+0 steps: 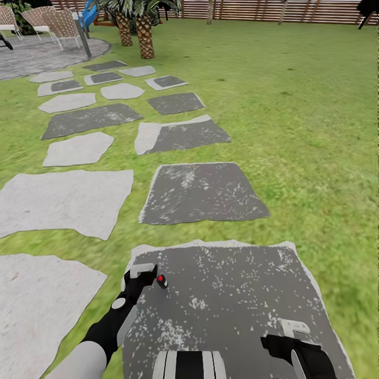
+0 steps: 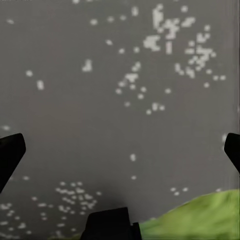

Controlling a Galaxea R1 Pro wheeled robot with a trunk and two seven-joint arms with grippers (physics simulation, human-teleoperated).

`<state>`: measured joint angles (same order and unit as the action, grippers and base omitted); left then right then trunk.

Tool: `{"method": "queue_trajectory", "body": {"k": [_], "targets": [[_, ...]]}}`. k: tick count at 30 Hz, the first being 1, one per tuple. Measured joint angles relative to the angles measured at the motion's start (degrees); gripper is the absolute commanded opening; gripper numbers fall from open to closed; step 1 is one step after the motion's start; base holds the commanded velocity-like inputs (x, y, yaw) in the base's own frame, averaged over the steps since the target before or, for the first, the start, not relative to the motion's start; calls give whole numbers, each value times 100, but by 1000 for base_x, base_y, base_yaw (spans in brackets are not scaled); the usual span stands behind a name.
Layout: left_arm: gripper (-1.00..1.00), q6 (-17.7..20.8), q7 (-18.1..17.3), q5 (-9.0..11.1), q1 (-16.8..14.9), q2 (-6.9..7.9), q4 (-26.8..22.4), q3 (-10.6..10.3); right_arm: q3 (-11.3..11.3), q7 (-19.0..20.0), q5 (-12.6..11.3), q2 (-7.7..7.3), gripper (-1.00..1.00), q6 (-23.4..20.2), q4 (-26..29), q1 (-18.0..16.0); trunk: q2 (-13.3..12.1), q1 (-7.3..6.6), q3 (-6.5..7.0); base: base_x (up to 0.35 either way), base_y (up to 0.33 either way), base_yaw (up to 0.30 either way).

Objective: Pick up the pesticide atomizer in the garden and spray insectifuge to fully cover both potted plants in the garden.

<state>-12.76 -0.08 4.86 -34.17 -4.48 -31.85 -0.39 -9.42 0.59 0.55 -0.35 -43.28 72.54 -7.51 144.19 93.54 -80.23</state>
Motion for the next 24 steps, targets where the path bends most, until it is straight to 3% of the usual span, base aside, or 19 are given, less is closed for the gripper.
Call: {"method": "queue_trajectory", "body": {"k": [14, 24], "targets": [[100, 0, 0, 0, 0, 0, 0, 0, -1, -2, 0, 0, 100, 1, 0, 3, 0, 0, 0, 0, 0, -189], [100, 0, 0, 0, 1, 0, -1, 0, 3, -3, 1, 0, 100, -2, 0, 1, 0, 0, 0, 0, 0, -23]]}}
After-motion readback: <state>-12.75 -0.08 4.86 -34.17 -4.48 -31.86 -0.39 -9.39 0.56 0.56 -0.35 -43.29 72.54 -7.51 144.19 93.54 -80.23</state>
